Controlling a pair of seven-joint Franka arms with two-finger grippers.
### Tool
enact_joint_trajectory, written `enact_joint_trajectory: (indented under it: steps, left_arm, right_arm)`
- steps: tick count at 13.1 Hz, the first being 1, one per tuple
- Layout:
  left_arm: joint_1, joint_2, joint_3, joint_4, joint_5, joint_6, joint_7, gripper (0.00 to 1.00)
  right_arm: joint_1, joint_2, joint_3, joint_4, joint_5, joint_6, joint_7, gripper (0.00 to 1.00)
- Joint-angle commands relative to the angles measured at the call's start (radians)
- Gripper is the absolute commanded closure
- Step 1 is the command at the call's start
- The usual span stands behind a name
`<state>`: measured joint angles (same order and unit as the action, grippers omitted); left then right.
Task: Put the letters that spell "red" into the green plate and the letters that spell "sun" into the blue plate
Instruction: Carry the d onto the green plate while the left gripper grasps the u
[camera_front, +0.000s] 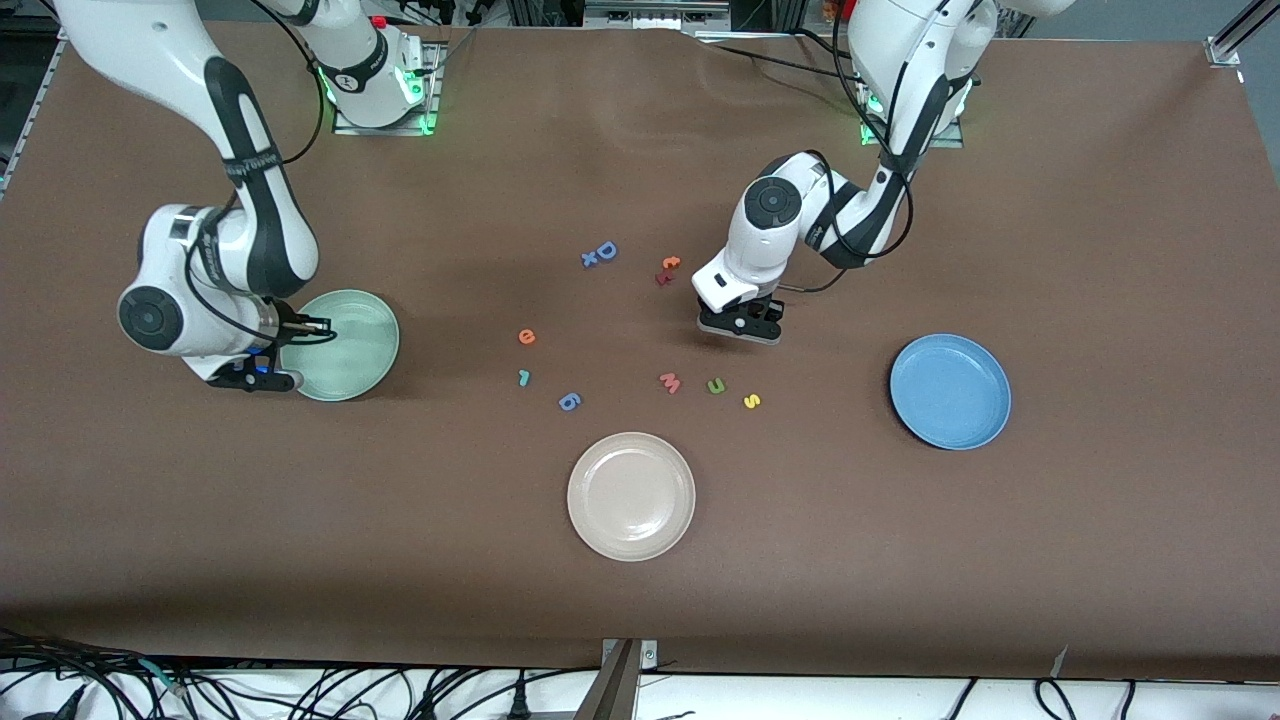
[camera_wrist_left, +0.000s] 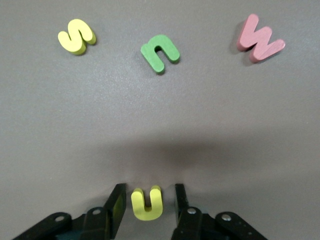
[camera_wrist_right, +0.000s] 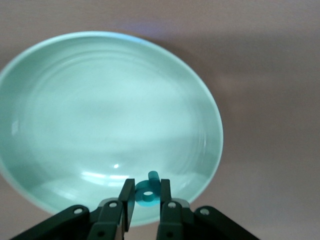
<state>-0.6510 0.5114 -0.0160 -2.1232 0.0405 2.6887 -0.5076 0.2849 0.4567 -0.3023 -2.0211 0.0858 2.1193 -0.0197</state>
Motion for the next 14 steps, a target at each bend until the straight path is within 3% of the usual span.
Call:
enact_joint_trajectory:
  steps: [1,2,3,4,5,7,9,14]
  left_arm:
    - [0.008,-0.013,-0.007,-0.018,0.016,-0.026,-0.019,0.62]
    - [0.008,-0.013,-0.008,-0.018,0.015,-0.026,-0.019,0.64]
    - [0.008,-0.013,-0.009,-0.018,0.015,-0.026,-0.019,0.69]
    - [0.008,-0.013,-0.009,-0.018,0.015,-0.026,-0.019,0.70]
    - [0.010,-0.011,-0.007,-0.017,0.015,-0.026,-0.017,0.74]
    - [0.013,-0.010,-0.007,-0.014,0.015,-0.026,-0.016,0.81]
    - [0.014,-0.008,-0.007,-0.014,0.015,-0.026,-0.012,0.85]
    - [0.082,-0.031,-0.009,-0.006,0.015,-0.027,0.009,0.85]
  right_arm:
    - [-0.015,0.056,0.005,0.035,0.015,0.024,-0.039,0.83]
    - [-0.015,0.057,0.005,0.035,0.015,0.028,-0.039,0.78]
    - [-0.013,0.056,0.005,0.035,0.015,0.028,-0.037,0.45]
    - [-0.013,0.054,0.005,0.036,0.015,0.025,-0.037,0.22]
    - [-0.012,0.042,0.005,0.036,0.015,0.018,-0.032,0.08]
    - [0.003,-0.016,0.011,0.051,0.017,-0.031,-0.017,0.02]
    - [0.017,-0.033,0.025,0.117,0.018,-0.123,0.036,0.02]
    - [0.025,-0.036,0.193,0.254,0.018,-0.160,0.320,0.02]
